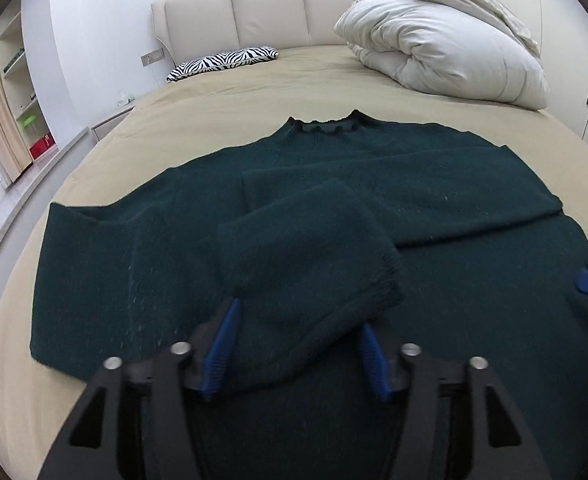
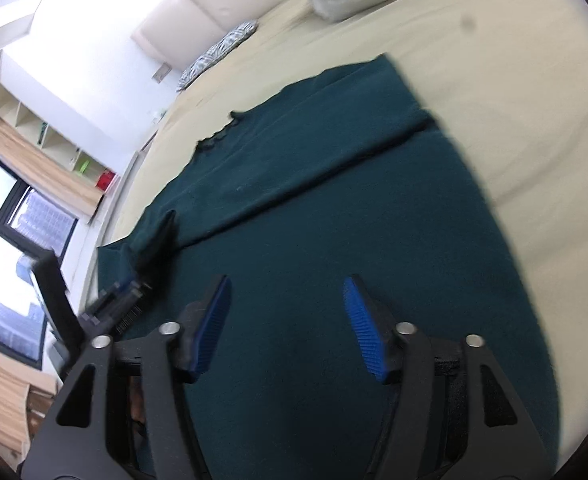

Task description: Fold small clothes

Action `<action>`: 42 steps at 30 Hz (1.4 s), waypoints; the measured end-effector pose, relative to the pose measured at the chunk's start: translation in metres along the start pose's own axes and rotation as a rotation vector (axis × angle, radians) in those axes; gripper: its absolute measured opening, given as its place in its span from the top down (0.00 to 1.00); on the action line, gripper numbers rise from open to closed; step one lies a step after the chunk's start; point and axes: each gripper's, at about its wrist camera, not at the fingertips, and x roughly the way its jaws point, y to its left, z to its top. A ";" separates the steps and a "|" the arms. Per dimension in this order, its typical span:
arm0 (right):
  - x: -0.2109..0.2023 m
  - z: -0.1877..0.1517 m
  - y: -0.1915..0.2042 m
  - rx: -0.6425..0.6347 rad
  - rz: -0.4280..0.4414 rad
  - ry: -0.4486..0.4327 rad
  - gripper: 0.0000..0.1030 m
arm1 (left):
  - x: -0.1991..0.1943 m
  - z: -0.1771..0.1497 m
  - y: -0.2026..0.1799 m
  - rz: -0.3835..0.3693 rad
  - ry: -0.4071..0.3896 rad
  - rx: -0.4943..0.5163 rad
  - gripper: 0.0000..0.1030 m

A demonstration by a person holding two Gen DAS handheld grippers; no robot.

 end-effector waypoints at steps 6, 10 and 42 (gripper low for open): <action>0.051 0.025 0.053 -0.067 0.145 0.087 0.33 | -0.031 -0.032 0.024 0.027 -0.073 -0.100 0.14; 0.092 0.038 0.081 -0.077 0.188 0.155 0.33 | -0.028 -0.048 0.074 0.030 -0.020 -0.291 0.14; 0.119 0.099 0.052 -0.229 -0.082 0.029 0.94 | -0.005 0.014 0.176 -0.008 -0.018 -0.540 0.17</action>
